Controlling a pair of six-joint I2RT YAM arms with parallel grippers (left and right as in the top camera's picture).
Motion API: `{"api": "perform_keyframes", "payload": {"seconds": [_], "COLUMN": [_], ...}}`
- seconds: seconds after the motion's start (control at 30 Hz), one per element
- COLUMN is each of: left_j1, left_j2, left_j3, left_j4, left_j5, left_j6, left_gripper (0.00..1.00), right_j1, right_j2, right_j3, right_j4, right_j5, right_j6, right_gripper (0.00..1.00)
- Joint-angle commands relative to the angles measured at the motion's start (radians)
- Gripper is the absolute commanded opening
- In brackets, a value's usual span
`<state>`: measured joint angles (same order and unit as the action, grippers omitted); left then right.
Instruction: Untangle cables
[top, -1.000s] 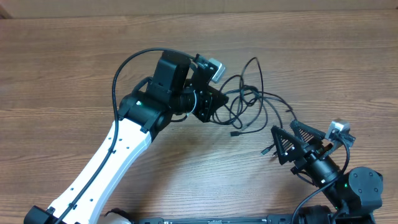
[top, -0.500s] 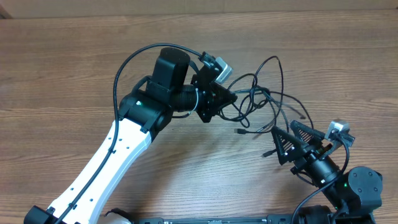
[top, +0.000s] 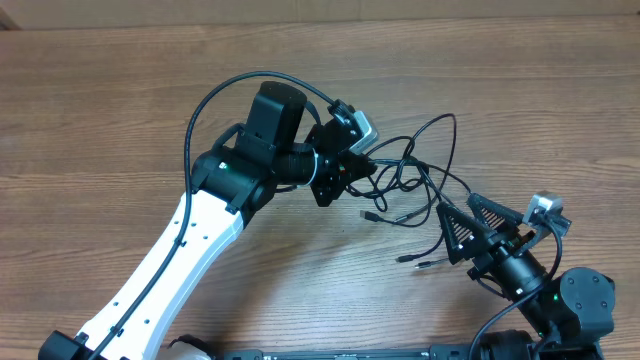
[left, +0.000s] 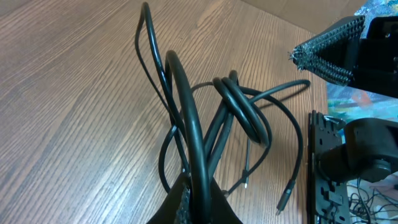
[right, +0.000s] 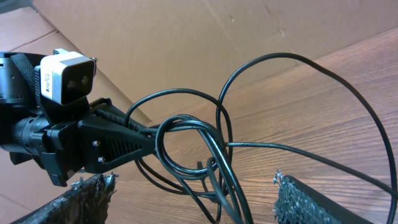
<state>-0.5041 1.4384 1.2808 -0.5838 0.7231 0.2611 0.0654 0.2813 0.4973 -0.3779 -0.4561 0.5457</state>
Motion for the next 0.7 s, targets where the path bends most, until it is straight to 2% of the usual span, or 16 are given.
{"api": "perform_keyframes", "payload": {"seconds": [0.0,0.17,0.27,0.4,0.67], "left_j1": [-0.007,-0.007,-0.008,-0.009,-0.009], "left_j2": [0.000,0.000,0.000,0.000,0.000], "left_j3": [-0.001,-0.001,-0.001,-0.001,-0.001], "left_j4": [0.004,0.014,0.011,-0.039,-0.130], "left_j5": [0.037,0.037,0.042,0.118,0.171], "left_j6": [0.025,-0.061,-0.038,0.165,0.332], "left_gripper": [0.04,0.04,0.04,0.04,0.04], "right_j1": [-0.005,-0.005,-0.005,-0.005,-0.005], "right_j2": [-0.009,-0.009,-0.009,-0.009,-0.009], "right_j3": [0.027,0.027,0.027,0.027,0.027], "right_j4": [0.005,0.005,0.005,0.005,0.001], "right_j5": [0.011,0.011,0.011,0.030,0.052], "right_j6": [-0.005,-0.005,-0.005,-0.005,-0.090], "right_gripper": [0.85,0.85,0.85,0.85,0.85]}}
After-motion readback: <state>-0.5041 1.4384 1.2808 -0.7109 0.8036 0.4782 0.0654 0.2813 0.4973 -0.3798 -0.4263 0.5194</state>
